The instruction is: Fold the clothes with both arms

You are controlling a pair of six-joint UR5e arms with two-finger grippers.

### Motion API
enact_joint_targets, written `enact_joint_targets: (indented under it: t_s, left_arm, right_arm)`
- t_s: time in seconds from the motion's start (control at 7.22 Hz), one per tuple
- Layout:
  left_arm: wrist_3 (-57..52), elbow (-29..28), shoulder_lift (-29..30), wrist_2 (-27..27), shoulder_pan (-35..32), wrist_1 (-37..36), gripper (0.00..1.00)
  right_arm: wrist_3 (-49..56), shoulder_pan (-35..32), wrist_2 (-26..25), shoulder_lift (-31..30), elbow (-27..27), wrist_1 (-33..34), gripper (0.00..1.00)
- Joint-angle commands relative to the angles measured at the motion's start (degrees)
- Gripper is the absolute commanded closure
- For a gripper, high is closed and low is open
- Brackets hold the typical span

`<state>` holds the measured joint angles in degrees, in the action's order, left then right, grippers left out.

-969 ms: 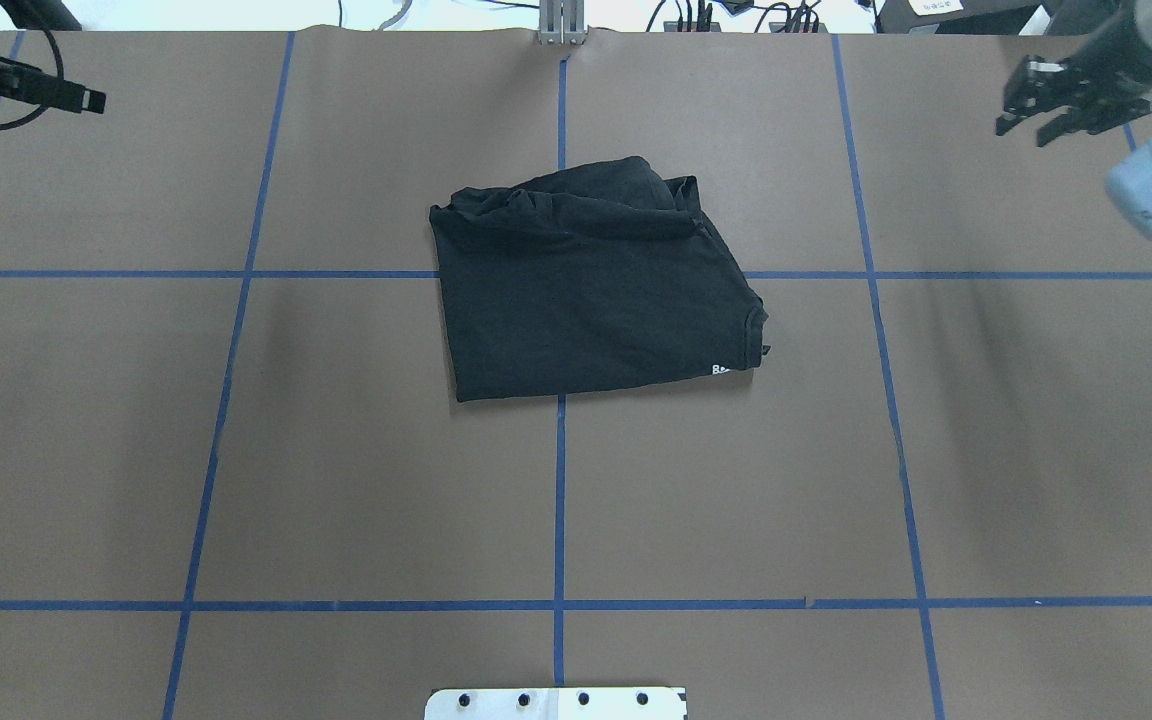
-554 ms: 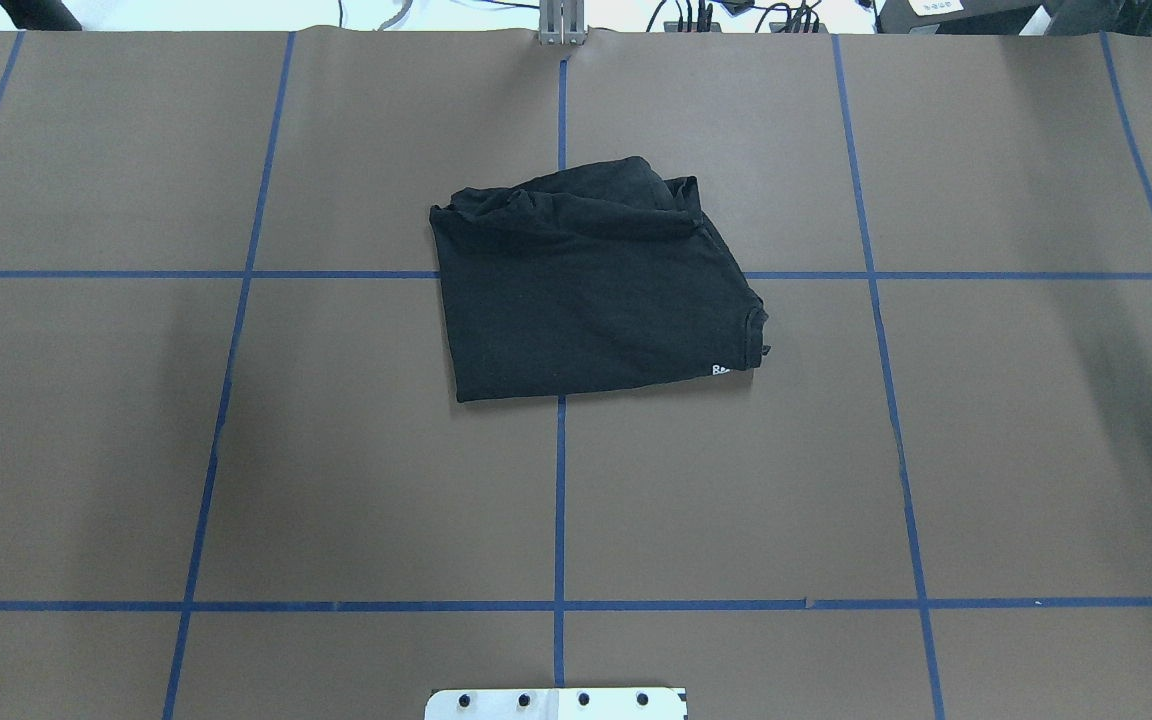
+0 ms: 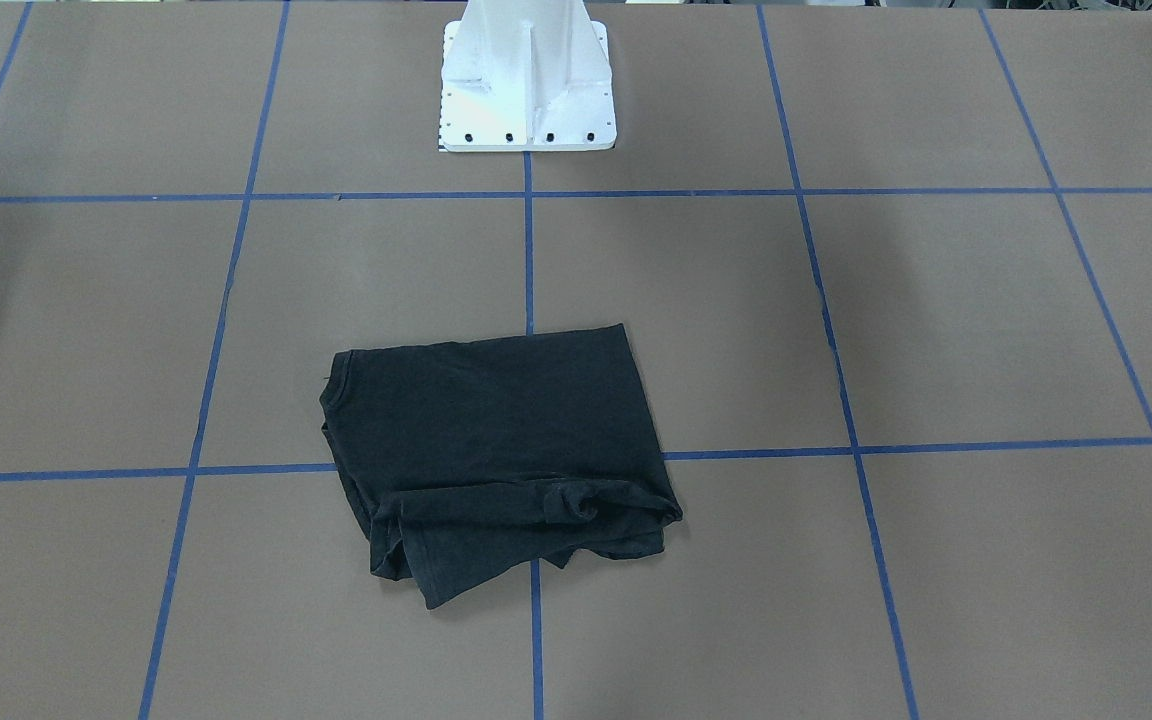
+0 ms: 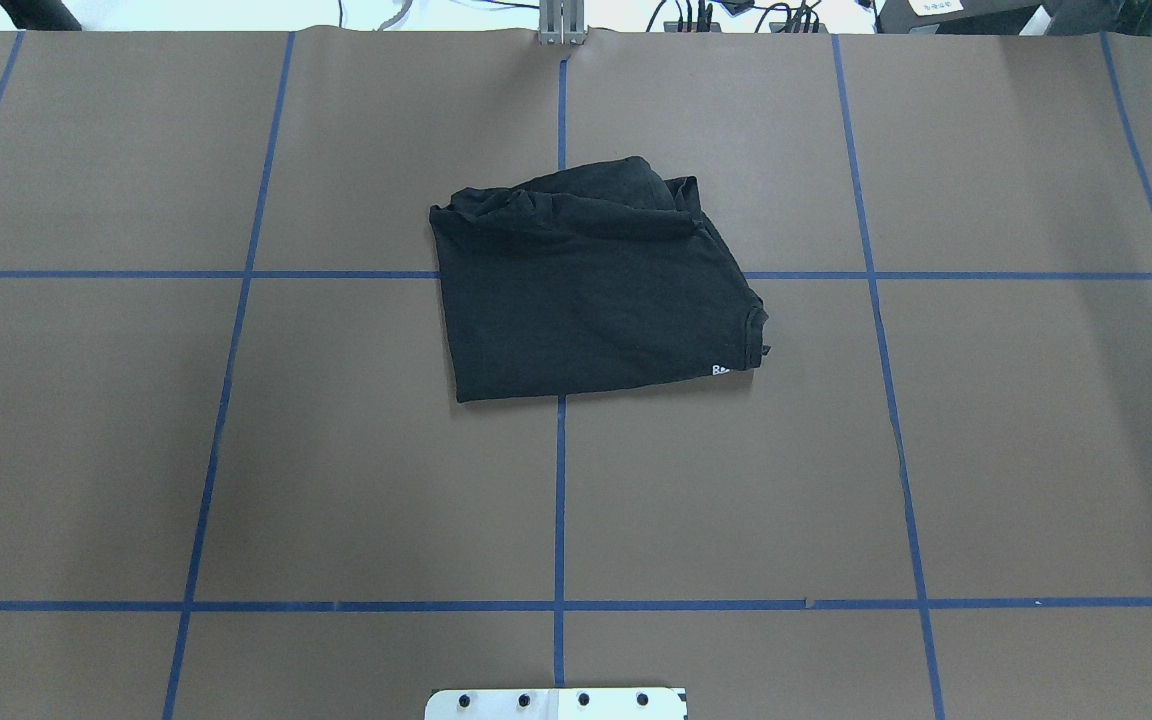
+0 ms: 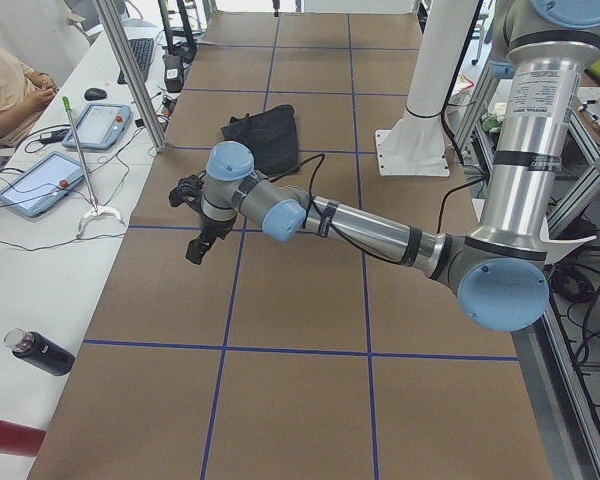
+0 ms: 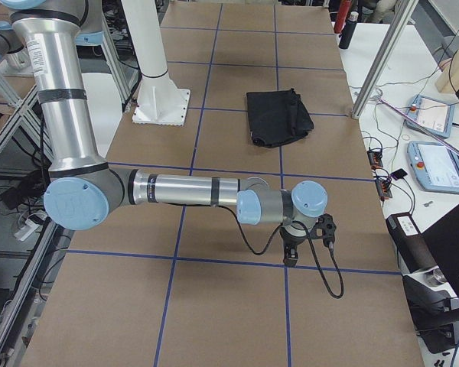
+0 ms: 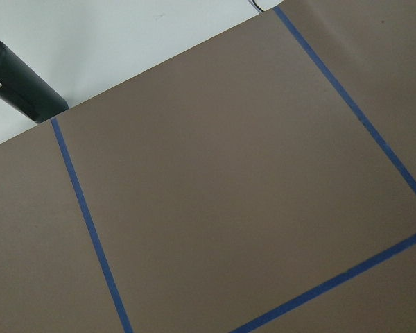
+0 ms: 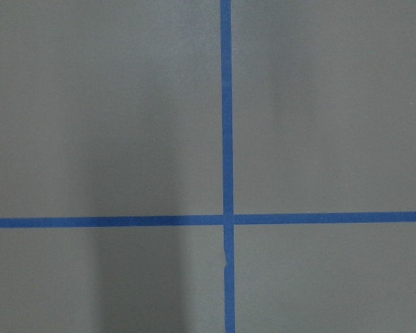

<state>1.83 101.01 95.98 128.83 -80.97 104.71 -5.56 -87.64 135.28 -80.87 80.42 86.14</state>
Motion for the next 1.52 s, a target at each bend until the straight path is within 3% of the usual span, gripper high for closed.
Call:
enact_joint_targets:
  t_s: [0.0,0.28,0.42,0.69,0.97,1.38]
  left_arm:
    - [-0.43,3.56,-6.29,1.86,-0.15,-1.88,0.0]
    - [0.1,3.67,-8.6,2.3,-0.24,-1.79,0.0]
    - [0.19,3.32,-9.83,6.13,-0.33,-1.87,0.0]
    - [0.45,4.27,-11.86,9.51,-0.5,-1.79,0.0]
    - [0.45,4.36,-10.56,9.51,-5.3,-2.57,0.0]
    - [-0.25,0.7,-10.11,10.13,-6.05,-0.13,0.0]
  right_arm:
    - [0.2,-0.16,-0.81,-6.27,7.68,0.25,0.0]
    - [0.29,3.68,-1.86,-8.87,12.8,5.22,0.0]
    - [1.85,4.92,-1.86,-8.87,15.97,10.83,0.0]
    - [14.03,3.36,-2.47,-7.99,15.57,19.99,0.0]
    - [13.74,3.0,-2.65,-7.9,15.38,20.82,0.0]
    - [14.43,2.21,-2.04,-7.38,17.91,20.56,0.0]
